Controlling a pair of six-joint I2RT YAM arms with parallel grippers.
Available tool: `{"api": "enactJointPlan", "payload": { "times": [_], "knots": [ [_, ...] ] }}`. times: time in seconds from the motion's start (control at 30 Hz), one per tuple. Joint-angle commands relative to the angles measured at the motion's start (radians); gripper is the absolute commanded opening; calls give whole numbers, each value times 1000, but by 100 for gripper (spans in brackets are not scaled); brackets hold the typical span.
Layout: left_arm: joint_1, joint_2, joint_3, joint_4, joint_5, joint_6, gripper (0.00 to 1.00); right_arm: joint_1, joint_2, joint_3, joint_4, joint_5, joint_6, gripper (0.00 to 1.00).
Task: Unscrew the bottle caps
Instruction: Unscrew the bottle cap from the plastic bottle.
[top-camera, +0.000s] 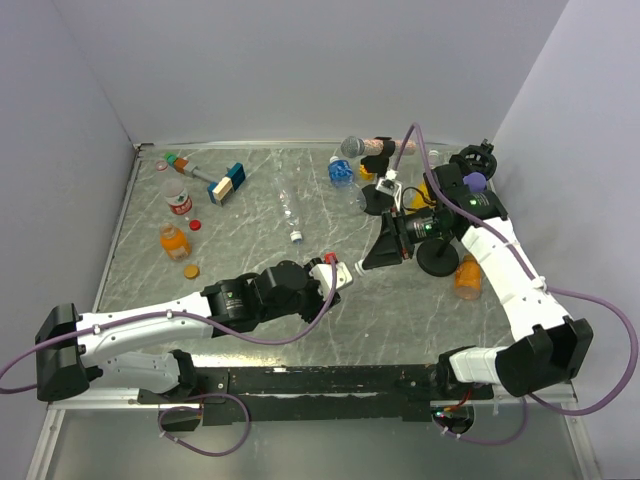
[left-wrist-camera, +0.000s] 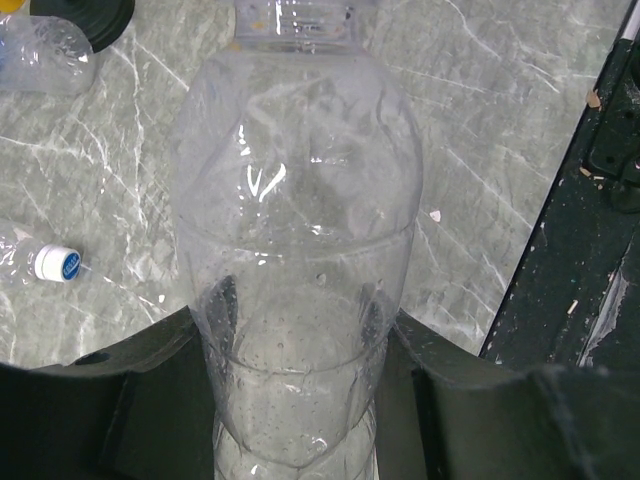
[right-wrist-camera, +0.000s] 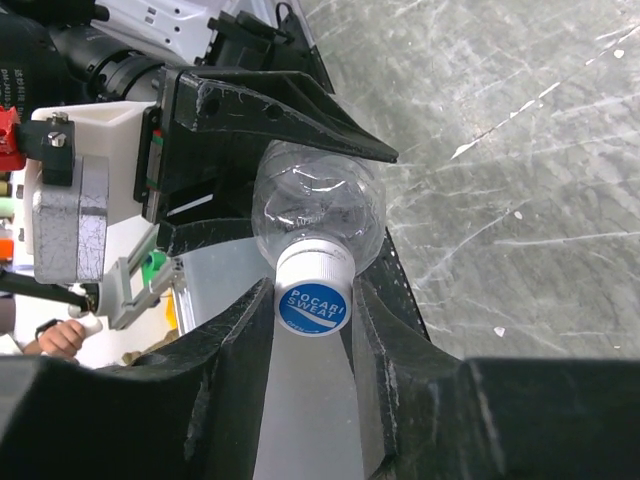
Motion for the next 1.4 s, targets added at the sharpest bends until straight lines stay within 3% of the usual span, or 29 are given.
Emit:
{"api": "enactJointPlan", "payload": {
  "times": [0.0, 0.17, 0.27, 0.5, 0.57, 0.67, 0.73, 0.8, 0.87, 0.93, 1.07, 1.27, 1.37],
  "knots": [
    [-3, 6, 36, 34, -18, 8, 17, 23, 4, 60, -43, -23, -18, 21],
    [-2, -20, 8, 62, 39, 8, 16, 42, 12, 93, -83, -37, -139, 14],
    [12, -60, -36, 100, 138, -2, 17, 60, 9, 112, -126, -47, -303, 11],
    [160, -105, -117, 186, 638, -123, 17, 125, -118, -6, -52, -95, -759, 10],
    [177, -96, -119, 186, 715, -139, 17, 131, -157, -72, 93, -98, -765, 11],
    [196, -85, -119, 180, 743, -136, 17, 134, -146, -95, 150, -104, -745, 11],
    [208, -82, -121, 171, 726, -127, 17, 134, -105, -66, 105, -104, -754, 14],
    [213, -80, -121, 156, 680, -108, 17, 134, -69, -37, 101, -81, -684, 23],
    [213, -74, -116, 128, 610, -90, 17, 129, -52, -12, 130, -37, -561, 43],
    [211, -70, -113, 104, 539, -71, 17, 111, -48, 26, 109, -37, -507, 72],
    [204, -54, -99, 54, 417, -58, 16, 44, -59, 99, 98, -55, -363, 99],
    [101, -51, -59, 31, 151, -18, 16, -42, -78, 77, 100, 6, -106, 99],
    [38, -22, -19, 16, 3, -2, 16, -50, -68, 29, 39, -12, -69, 99]
  ]
}}
